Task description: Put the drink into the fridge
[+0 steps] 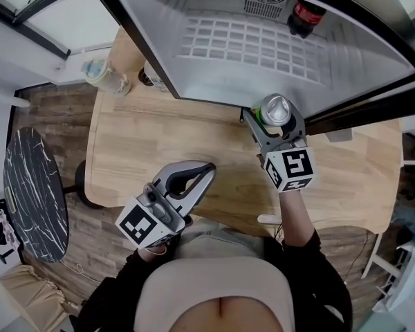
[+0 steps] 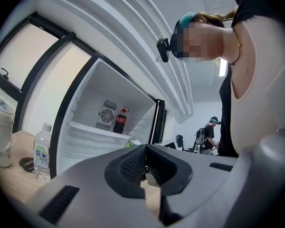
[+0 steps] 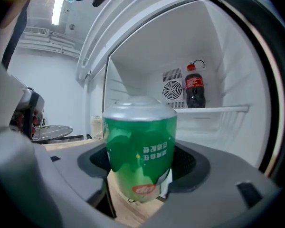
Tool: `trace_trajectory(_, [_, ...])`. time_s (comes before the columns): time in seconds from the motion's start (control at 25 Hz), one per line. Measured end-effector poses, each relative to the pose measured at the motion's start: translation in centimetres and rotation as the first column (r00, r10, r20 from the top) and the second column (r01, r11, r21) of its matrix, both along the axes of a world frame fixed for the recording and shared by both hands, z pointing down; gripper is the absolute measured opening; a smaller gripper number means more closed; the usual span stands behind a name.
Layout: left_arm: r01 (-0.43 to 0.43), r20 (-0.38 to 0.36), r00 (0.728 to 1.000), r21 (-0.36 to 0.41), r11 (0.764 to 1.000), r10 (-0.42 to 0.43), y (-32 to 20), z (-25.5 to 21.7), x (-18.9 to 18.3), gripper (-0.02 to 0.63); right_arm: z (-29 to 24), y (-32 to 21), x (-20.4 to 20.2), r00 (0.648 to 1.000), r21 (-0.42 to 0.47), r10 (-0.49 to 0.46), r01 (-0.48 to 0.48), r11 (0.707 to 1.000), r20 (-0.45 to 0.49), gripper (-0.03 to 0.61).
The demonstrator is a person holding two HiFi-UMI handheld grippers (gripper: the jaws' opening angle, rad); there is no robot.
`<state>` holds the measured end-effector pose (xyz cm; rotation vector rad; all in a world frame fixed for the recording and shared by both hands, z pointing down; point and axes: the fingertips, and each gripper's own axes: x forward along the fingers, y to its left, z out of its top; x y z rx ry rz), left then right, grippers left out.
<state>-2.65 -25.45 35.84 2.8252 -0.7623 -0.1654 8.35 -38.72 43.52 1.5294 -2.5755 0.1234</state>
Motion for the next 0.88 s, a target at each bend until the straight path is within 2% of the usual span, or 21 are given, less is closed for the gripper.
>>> trace_trajectory(0.88, [0.085,0.014,0.996,-0.049,0.995,-0.085,-1.4,1.8,-3.2,0.008,4.2,-6.0,0.5,0.998,-0.078,0.057,-0.057,0.995,0.006,0.350])
